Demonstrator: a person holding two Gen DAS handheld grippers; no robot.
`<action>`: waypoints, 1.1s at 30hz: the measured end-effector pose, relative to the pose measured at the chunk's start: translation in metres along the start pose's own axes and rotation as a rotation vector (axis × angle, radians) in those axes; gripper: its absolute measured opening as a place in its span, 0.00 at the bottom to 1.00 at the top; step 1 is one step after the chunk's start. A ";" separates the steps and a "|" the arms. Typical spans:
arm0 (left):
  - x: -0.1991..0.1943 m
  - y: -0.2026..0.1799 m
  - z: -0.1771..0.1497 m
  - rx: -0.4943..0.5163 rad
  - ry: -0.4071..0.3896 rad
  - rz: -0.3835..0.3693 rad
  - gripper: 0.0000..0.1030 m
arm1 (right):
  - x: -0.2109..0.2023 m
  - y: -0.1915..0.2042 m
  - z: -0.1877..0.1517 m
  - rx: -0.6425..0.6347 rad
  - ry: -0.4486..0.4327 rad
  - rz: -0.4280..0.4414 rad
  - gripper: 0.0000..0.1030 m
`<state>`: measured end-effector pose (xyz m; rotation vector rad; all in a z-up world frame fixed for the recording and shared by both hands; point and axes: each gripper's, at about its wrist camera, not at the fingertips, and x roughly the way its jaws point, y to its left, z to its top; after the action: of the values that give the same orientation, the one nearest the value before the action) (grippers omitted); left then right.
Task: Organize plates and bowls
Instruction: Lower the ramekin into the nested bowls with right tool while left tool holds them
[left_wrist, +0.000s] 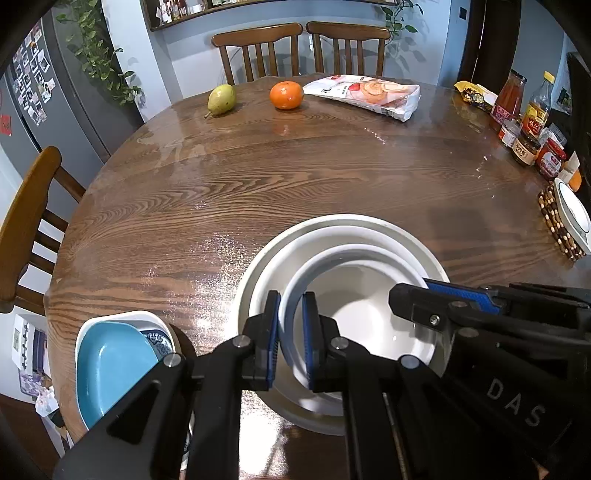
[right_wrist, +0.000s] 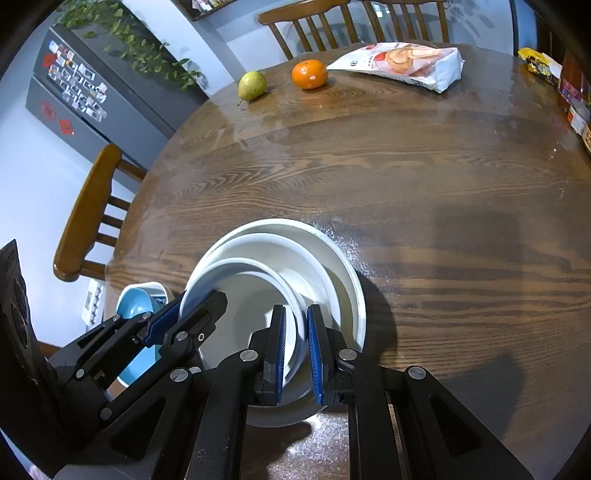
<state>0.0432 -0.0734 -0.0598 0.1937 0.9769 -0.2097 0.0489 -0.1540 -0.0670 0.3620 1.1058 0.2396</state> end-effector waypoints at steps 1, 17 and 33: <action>0.000 0.000 0.000 0.000 0.000 0.002 0.07 | 0.000 0.000 0.000 0.000 0.000 0.000 0.15; 0.004 -0.001 0.000 0.008 -0.007 0.025 0.09 | 0.001 -0.001 0.004 -0.017 -0.006 -0.012 0.15; 0.004 0.001 -0.002 0.000 0.001 0.015 0.15 | 0.003 0.002 0.001 -0.028 -0.002 -0.017 0.17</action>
<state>0.0445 -0.0727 -0.0640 0.2011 0.9760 -0.1961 0.0513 -0.1519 -0.0679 0.3278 1.1024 0.2391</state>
